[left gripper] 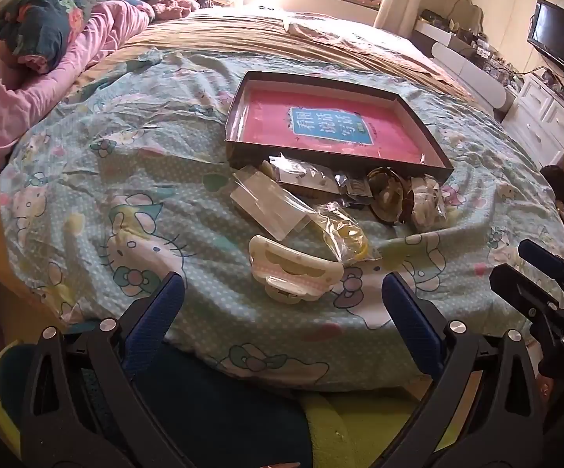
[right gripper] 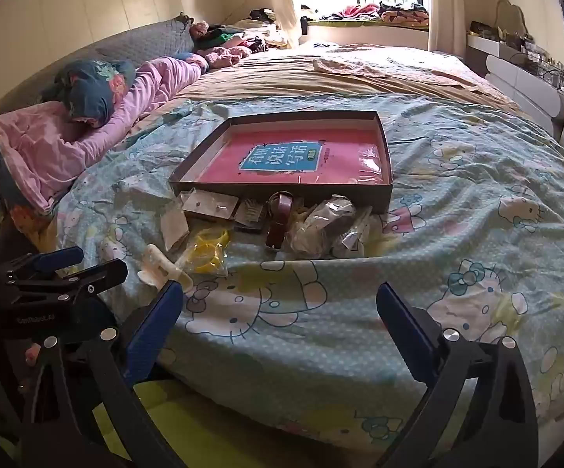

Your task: Organize jewelry

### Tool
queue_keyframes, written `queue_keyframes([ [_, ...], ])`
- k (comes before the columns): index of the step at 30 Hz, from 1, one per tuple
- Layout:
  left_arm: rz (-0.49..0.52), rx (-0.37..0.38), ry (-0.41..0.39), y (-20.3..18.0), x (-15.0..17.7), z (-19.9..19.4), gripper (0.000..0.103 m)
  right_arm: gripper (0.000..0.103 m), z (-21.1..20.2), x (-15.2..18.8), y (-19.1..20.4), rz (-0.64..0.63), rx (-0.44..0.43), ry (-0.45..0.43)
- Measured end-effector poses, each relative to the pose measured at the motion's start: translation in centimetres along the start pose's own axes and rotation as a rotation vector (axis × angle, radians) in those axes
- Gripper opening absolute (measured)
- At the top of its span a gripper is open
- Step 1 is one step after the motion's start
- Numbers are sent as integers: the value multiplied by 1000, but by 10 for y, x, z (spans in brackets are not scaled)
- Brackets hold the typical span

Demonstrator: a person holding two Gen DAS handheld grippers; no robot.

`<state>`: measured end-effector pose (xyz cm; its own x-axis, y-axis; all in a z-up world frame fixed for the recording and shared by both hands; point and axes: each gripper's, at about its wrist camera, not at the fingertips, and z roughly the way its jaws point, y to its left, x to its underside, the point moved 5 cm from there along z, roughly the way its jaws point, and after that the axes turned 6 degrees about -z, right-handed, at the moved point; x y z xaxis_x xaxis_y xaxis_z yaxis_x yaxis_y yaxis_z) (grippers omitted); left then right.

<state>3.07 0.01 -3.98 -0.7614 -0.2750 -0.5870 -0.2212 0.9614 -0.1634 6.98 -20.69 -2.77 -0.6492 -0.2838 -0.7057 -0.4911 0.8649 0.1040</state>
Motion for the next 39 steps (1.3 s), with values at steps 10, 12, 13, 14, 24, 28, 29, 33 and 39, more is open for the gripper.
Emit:
queue_keyframes([
  [10, -6, 7, -9, -1, -3, -4, 95, 99, -4, 0, -2, -20, 13, -7],
  [12, -8, 6, -13, -1, -2, -4, 95, 99, -3, -1, -1, -19, 10, -9],
  [13, -7, 8, -14, 0, -2, -4, 95, 99, -2, -1, 1, -21, 10, -9],
  [14, -7, 8, -14, -1, -2, -4, 95, 99, -1, -1, 3, -22, 9, -8],
  [24, -9, 9, -20, 1, -6, -7, 95, 99, -4, -3, 4, -32, 7, -14],
  [28, -8, 11, -23, 3, -6, -8, 95, 99, -6, -4, 5, -36, 9, -16],
  [29, -8, 11, -23, 3, -6, -8, 95, 99, -5, -3, 5, -37, 9, -18],
  [33, -10, 14, -25, 2, -6, -9, 95, 99, -6, -4, 5, -38, 11, -17],
  [39, -10, 14, -29, 2, -8, -11, 95, 99, -7, -3, 7, -43, 10, -20],
])
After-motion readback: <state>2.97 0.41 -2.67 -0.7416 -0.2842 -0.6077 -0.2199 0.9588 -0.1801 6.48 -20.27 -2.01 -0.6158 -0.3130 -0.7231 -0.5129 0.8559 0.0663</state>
